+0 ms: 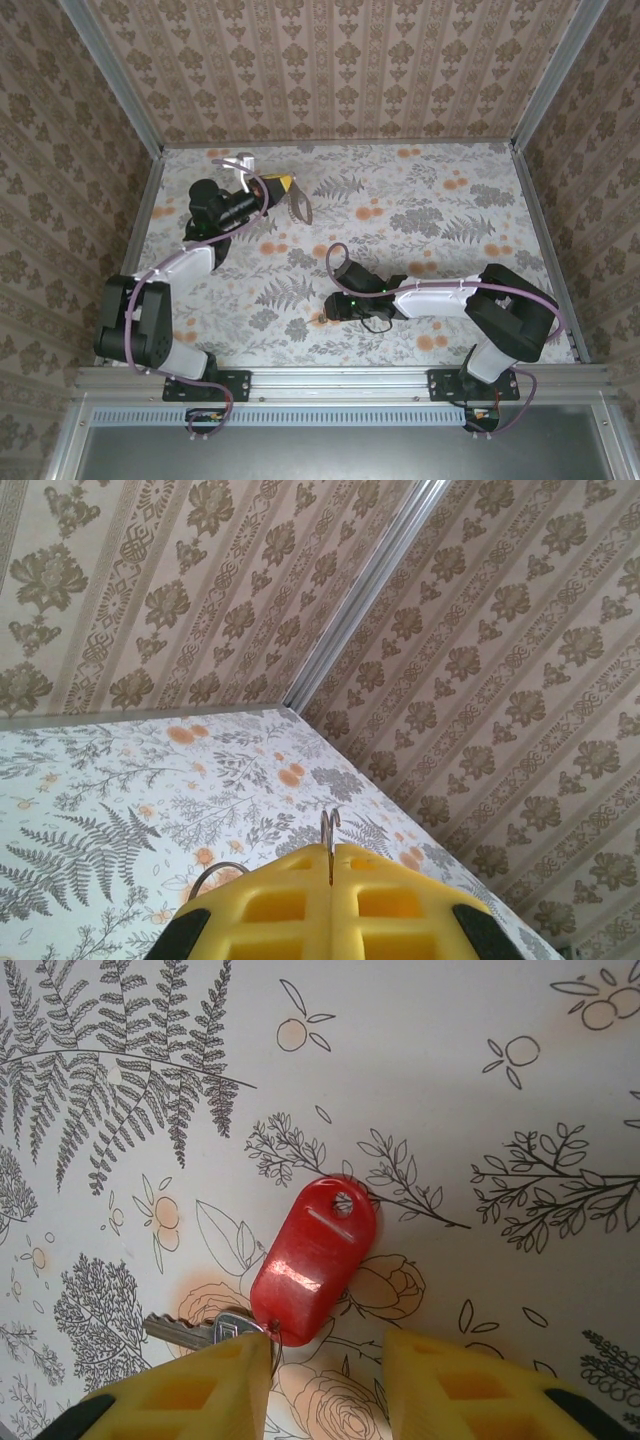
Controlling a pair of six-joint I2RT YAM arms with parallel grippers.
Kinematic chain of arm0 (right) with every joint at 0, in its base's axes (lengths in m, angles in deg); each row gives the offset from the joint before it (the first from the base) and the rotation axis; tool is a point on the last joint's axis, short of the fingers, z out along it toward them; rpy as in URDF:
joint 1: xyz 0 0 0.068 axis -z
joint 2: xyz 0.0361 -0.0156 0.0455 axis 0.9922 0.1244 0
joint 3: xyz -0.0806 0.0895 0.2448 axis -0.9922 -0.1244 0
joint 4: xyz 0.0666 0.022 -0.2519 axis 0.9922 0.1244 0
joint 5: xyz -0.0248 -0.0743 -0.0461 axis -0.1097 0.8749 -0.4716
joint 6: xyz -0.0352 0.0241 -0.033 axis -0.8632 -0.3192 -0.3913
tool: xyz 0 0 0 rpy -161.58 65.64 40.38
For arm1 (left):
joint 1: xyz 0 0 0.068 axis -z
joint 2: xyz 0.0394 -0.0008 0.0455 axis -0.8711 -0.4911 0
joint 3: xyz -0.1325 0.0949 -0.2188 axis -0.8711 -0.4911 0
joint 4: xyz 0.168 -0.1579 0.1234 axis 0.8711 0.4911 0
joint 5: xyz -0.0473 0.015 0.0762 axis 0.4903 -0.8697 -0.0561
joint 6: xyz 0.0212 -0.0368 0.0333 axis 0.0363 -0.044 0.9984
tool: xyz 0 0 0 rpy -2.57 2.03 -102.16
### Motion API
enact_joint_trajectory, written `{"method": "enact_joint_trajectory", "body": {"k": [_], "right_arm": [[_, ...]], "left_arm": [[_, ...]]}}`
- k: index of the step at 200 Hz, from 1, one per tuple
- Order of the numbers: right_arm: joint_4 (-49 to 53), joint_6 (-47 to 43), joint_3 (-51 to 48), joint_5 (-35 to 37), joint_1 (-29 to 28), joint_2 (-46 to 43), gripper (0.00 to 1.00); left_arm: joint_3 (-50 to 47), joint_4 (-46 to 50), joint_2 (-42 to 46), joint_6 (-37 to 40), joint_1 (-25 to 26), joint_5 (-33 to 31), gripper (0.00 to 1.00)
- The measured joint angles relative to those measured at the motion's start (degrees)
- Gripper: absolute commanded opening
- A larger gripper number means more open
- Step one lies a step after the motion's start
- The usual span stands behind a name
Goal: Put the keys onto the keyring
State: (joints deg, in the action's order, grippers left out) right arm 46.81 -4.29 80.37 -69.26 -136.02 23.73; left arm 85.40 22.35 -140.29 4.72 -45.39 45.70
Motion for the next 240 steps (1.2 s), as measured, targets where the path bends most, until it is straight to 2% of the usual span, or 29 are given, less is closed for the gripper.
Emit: {"method": "enact_joint_trajectory", "body": {"k": [112, 181, 200, 223, 240], "right_arm": [[3.34, 2.08, 4.22, -0.02, -2.12, 3.06, 0.34], [4.2, 2.89, 5.01, -0.02, -2.08, 3.82, 0.21], [4.2, 2.91, 5.03, -0.11, -2.08, 3.91, 0.14], [4.0, 2.71, 5.09, -0.87, -2.19, 3.93, 0.0], [3.74, 2.49, 5.62, -0.94, -2.03, 3.93, 0.0]], "left_arm": [[-0.07, -9.44, -5.62, -4.48, -1.81, 0.28, 0.0], [-0.33, -12.2, -6.01, -6.14, -2.01, 1.16, 0.0], [-0.33, -12.39, -6.01, -6.38, -2.19, 1.33, 0.0], [-0.33, -12.48, -6.01, -6.69, -2.23, 1.38, 0.0], [-0.33, -12.48, -6.01, -6.88, -2.23, 1.57, 0.0]]}}
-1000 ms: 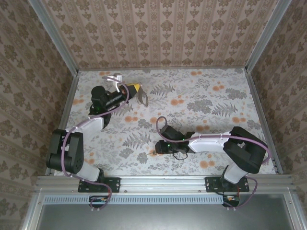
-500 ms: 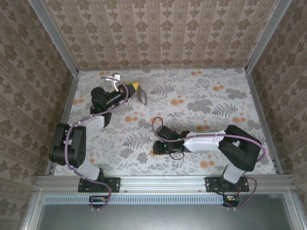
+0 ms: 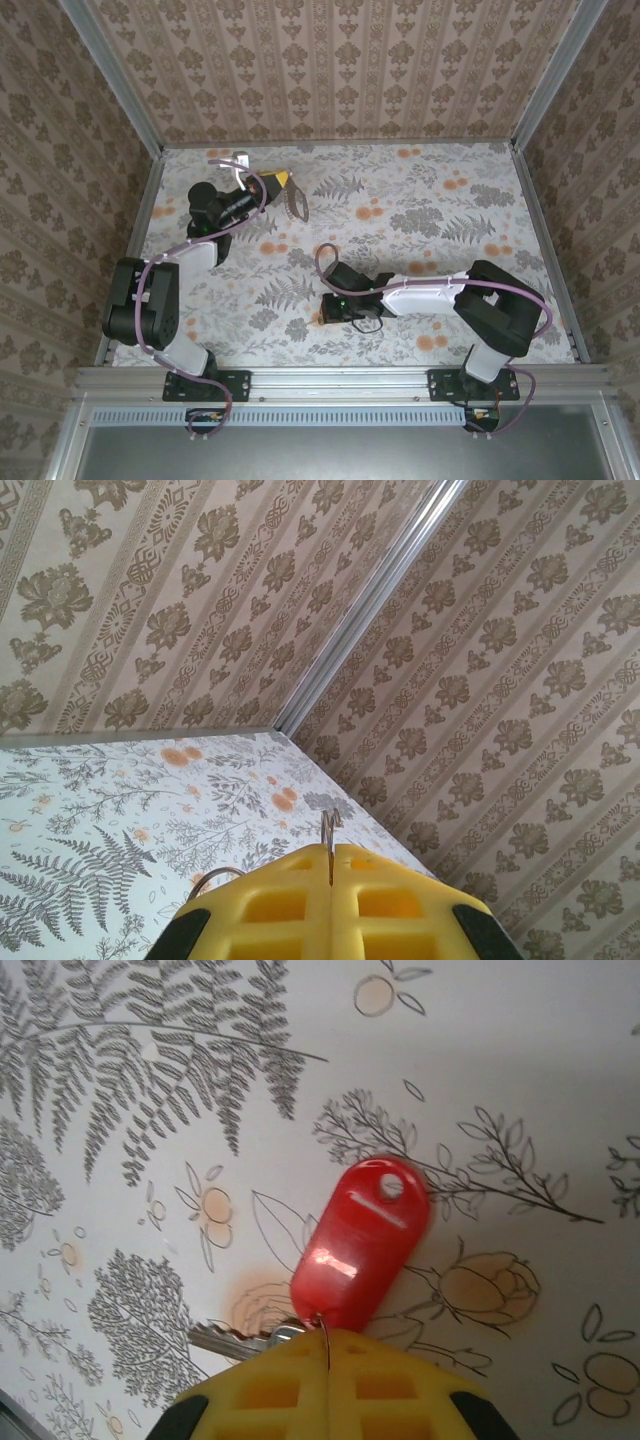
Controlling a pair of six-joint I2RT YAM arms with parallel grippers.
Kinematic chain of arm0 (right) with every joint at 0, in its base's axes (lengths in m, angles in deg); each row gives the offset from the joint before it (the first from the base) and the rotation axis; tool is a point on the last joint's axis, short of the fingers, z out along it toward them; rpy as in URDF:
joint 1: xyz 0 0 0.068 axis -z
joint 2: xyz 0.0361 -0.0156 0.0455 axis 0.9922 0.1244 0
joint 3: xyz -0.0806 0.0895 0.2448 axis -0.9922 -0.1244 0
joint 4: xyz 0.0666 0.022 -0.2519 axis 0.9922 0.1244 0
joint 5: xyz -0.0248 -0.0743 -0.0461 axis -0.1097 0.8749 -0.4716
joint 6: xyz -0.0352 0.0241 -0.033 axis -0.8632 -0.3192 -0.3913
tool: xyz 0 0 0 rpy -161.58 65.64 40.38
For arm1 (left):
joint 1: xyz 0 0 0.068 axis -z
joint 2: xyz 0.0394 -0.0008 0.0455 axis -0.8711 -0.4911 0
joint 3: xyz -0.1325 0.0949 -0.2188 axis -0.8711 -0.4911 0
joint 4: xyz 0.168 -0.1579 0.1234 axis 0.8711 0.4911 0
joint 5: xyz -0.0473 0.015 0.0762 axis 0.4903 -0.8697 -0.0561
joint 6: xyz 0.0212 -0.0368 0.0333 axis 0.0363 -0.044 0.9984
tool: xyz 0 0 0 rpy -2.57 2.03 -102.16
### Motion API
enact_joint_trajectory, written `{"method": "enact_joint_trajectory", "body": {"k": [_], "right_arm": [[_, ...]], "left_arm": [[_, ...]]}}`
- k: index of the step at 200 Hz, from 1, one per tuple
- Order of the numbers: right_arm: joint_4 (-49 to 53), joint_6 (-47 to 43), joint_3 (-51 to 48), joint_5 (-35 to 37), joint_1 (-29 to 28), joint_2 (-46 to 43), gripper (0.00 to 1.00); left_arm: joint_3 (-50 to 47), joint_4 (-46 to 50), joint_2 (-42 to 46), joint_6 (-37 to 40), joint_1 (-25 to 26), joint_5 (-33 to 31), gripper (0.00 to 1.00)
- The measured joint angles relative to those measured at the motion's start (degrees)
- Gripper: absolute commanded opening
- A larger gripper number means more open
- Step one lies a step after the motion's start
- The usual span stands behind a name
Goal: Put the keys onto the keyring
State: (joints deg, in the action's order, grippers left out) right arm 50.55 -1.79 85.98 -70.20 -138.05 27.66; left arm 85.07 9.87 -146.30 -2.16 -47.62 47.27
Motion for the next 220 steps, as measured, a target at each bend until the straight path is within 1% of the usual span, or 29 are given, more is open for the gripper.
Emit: {"method": "enact_joint_trajectory", "body": {"k": [27, 50, 67, 88, 124, 162, 181, 203, 220], "right_arm": [[0.07, -1.7, -0.15, -0.2, 1.95, -0.66, 0.0], [-0.13, -4.11, -1.46, -0.17, 6.36, -3.69, 0.0], [-0.79, -6.25, -2.8, -0.22, 10.19, -6.6, 0.0], [-2.58, -9.29, -4.22, -0.7, 14.53, -9.38, 0.0], [-8.35, -14.4, -6.86, -3.26, 21.09, -12.0, 0.0], [-13.94, -18.12, -9.05, -6.43, 27.17, -14.08, 0.0], [-16.74, -19.21, -10.54, -7.61, 29.97, -16.59, 0.0], [-20.06, -19.67, -12.24, -8.2, 32.57, -20.04, 0.0], [-22.49, -20.15, -13.16, -8.79, 33.99, -21.92, 0.0]], "left_arm": [[0.0, 0.0, 0.0, -0.11, 0.02, 0.35, 0.0], [0.02, 0.46, 0.02, 0.28, 0.33, 0.92, 0.0], [0.04, 3.1, 0.28, 2.05, 1.29, 1.05, 0.0], [0.94, 10.19, 1.53, 6.67, 3.87, 1.01, 0.0], [4.66, 22.8, 4.11, 17.27, 9.22, 0.11, 0.0], [6.47, 30.62, 4.55, 24.3, 11.43, -0.07, 0.0], [7.37, 35.76, 4.55, 27.89, 12.39, -0.07, 0.0], [8.85, 40.89, 4.52, 32.24, 14.88, -0.11, 0.0], [9.33, 42.47, 4.55, 34.75, 16.74, -0.46, 0.0]]}}
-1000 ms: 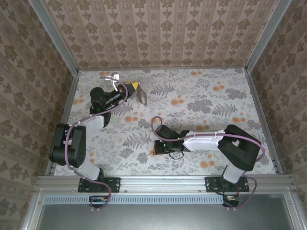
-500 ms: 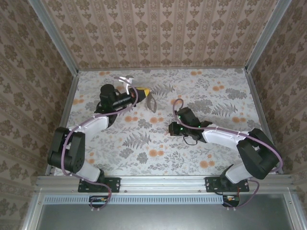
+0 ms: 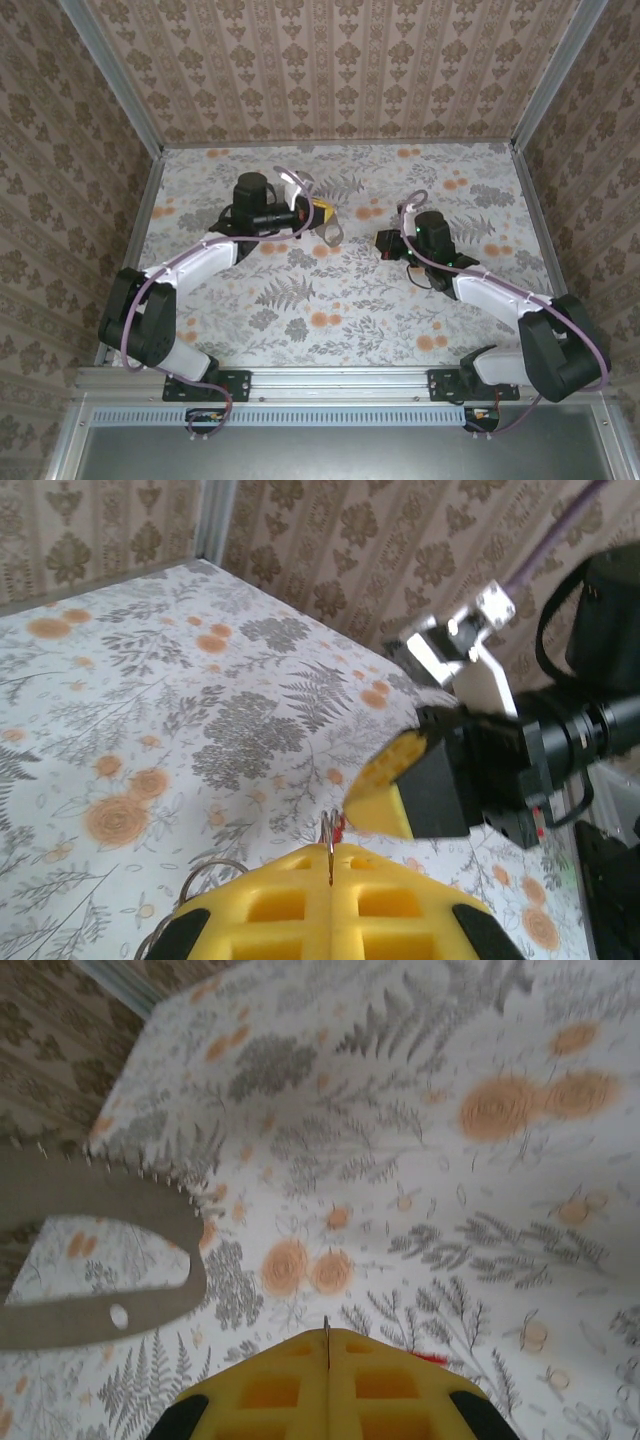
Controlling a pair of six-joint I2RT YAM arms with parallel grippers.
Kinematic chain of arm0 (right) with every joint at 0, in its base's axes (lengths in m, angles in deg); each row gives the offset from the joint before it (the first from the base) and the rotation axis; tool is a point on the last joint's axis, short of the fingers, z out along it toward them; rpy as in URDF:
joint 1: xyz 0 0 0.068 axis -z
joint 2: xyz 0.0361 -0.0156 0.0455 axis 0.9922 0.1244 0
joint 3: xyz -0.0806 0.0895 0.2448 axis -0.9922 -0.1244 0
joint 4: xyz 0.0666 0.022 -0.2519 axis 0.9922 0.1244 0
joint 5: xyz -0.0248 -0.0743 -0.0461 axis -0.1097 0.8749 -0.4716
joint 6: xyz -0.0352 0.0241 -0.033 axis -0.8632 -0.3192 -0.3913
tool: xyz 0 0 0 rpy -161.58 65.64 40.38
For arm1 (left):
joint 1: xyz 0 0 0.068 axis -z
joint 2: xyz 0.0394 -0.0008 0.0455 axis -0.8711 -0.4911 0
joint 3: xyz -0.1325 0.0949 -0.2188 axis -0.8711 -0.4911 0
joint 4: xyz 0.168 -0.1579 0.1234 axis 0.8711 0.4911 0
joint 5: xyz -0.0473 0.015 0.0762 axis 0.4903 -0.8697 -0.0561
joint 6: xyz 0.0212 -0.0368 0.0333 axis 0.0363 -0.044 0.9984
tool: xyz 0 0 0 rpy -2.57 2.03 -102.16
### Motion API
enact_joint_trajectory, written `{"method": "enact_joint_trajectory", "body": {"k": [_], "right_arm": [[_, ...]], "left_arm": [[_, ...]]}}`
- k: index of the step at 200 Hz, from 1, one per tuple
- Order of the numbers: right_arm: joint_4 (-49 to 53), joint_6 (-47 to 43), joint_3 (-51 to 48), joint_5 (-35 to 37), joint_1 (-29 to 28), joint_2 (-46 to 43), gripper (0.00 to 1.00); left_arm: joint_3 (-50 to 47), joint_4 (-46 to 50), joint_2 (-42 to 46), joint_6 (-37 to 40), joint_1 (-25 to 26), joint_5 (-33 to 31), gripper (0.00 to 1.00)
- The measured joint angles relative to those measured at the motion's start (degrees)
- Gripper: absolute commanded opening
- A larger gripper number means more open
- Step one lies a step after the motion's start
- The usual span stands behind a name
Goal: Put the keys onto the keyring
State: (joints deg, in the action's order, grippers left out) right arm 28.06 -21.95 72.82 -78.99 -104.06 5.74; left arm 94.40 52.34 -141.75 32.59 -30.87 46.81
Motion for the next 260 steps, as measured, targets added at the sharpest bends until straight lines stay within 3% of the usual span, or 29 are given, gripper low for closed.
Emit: {"method": "enact_joint_trajectory", "body": {"k": [58, 104, 186, 260], "right_arm": [[-4.35, -2.8, -1.46, -1.99, 1.27, -5.9, 0.0], [-8.39, -5.05, -4.22, -4.5, 1.49, -9.99, 0.0], [-15.72, -5.33, -5.55, -10.8, 1.46, -10.38, 0.0], [-16.74, -5.33, -5.51, -11.63, -1.38, -8.48, 0.0]], "left_arm": [[0.17, 0.83, -0.52, 5.75, 4.46, -2.03, 0.0], [1.95, 2.43, -3.48, 6.67, 5.18, -2.14, 0.0], [2.73, 3.13, -4.61, 6.64, 5.62, -0.85, 0.0], [2.73, 3.08, -4.61, 6.23, 7.04, 0.07, 0.0]]}}
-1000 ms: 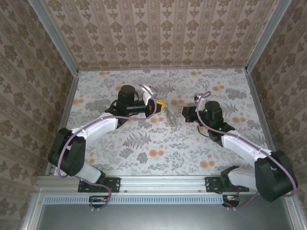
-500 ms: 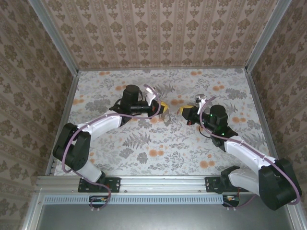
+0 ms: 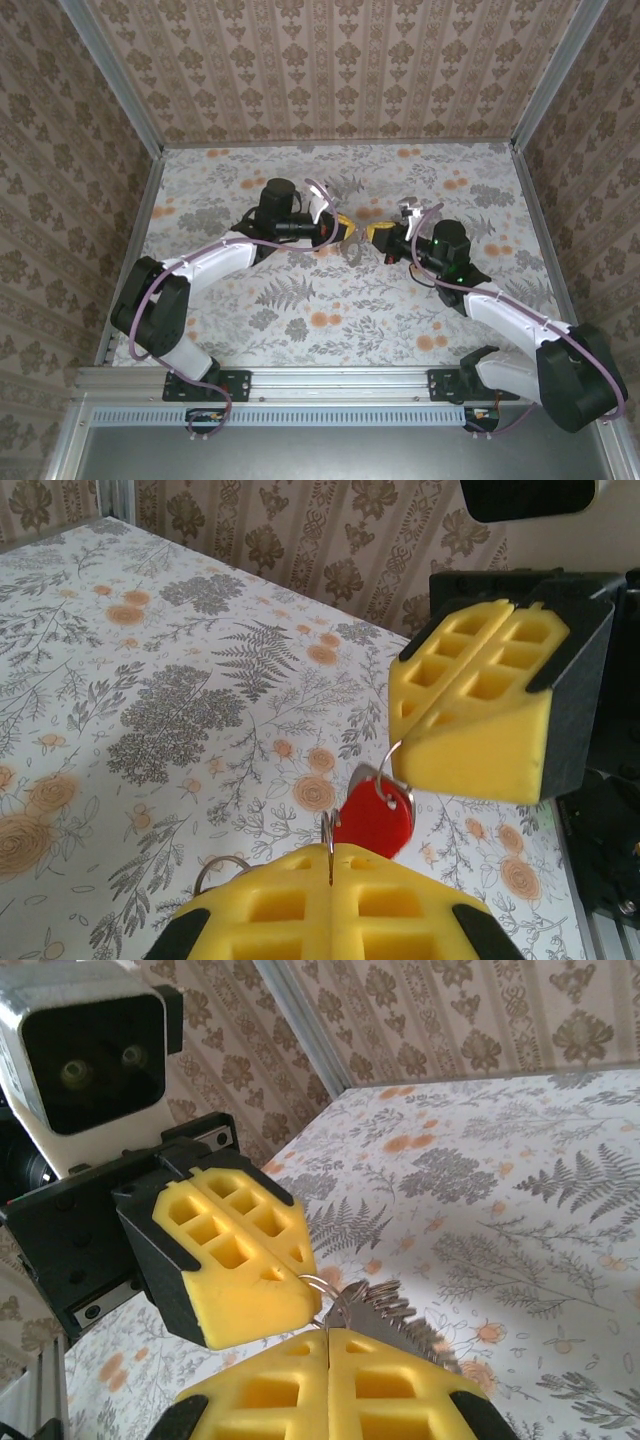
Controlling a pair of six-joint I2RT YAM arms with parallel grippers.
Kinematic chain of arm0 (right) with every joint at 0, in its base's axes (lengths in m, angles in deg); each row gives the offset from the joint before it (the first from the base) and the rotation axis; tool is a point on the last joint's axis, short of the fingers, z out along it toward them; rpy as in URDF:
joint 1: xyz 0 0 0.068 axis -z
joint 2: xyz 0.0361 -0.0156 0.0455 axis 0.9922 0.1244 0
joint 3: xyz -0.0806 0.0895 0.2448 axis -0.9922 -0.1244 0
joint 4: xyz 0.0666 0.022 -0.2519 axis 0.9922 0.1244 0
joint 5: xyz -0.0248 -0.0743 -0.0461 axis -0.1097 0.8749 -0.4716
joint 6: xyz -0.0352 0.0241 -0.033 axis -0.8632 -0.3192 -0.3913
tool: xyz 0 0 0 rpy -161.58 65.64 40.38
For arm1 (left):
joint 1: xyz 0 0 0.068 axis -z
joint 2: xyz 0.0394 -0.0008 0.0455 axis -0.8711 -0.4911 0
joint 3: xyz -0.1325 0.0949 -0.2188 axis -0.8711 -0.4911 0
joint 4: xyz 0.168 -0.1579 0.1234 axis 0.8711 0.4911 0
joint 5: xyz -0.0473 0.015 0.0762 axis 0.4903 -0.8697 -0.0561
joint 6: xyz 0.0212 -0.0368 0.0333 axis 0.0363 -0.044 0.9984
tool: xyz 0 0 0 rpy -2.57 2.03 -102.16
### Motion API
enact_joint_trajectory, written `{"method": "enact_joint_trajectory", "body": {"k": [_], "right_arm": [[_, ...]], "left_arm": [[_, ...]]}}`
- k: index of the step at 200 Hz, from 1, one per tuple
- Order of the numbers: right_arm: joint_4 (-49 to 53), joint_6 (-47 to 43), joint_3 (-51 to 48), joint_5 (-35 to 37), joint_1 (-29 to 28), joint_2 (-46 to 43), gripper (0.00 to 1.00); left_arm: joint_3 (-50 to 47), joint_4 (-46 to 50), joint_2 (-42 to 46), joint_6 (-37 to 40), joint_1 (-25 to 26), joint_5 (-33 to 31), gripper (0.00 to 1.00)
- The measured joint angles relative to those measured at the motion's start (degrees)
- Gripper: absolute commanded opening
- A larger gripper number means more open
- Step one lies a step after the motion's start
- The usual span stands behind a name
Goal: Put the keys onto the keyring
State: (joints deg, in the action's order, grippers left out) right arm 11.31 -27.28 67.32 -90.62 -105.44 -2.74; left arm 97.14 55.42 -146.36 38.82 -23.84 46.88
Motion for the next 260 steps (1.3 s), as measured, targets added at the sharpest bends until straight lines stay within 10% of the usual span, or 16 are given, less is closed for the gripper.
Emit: {"method": "enact_joint_trajectory", "body": {"k": [260], "right_arm": [[1.18, -3.04, 1.46, 2.56, -0.2, 2.4, 0.0]], "left_arm": [[0.74, 0.46, -0.72, -0.02, 1.16, -0.28, 0.0]]}}
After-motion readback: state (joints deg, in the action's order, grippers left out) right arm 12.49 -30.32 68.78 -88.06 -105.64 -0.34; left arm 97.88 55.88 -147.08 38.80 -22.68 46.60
